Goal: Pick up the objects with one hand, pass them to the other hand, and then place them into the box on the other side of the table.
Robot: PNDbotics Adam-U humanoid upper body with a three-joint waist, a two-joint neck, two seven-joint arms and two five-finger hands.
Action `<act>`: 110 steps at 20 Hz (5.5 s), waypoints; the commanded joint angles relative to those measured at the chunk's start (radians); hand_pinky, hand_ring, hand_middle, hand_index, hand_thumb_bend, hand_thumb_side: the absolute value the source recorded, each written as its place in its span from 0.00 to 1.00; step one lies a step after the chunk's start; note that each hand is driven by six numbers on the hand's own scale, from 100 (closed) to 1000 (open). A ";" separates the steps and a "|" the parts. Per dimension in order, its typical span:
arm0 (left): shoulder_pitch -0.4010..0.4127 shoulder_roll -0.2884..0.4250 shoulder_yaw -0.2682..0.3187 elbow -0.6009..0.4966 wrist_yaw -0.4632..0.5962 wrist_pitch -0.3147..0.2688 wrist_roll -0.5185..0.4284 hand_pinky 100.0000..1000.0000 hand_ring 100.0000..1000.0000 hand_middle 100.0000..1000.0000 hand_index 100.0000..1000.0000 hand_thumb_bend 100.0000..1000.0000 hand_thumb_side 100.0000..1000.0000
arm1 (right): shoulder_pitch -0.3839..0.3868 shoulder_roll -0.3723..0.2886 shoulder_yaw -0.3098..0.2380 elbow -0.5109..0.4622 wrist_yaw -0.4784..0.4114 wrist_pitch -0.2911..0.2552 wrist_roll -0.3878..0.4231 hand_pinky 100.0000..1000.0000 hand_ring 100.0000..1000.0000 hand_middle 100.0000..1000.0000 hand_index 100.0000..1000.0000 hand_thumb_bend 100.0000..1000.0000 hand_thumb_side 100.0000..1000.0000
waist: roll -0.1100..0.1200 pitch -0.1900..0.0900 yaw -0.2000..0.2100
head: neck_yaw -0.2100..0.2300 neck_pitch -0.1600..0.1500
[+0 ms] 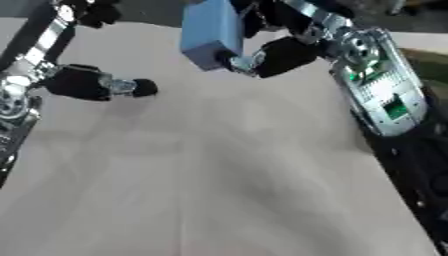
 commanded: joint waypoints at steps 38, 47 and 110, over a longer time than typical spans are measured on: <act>0.144 0.120 0.169 -0.110 0.222 0.012 0.334 0.75 0.65 0.57 0.78 0.70 0.35 | 0.553 -0.285 -0.468 0.155 -0.076 -0.049 -0.452 0.70 0.61 0.66 0.69 0.00 0.03 | 0.008 -0.011 -0.023 | -0.220 -0.056; 0.149 0.114 0.166 -0.105 0.226 0.019 0.331 0.74 0.66 0.57 0.78 0.69 0.36 | 0.555 -0.274 -0.473 0.209 -0.015 -0.076 -0.417 0.88 0.86 0.90 0.93 0.24 0.19 | 0.012 -0.008 -0.022 | -0.232 -0.048; 0.246 -0.062 0.269 0.061 0.690 -0.081 0.399 0.77 0.72 0.67 0.84 0.55 0.48 | 0.361 0.003 -0.560 0.159 -0.349 -0.223 -0.478 0.97 0.94 1.00 0.96 0.00 0.34 | 0.004 -0.005 0.047 | -0.070 -0.060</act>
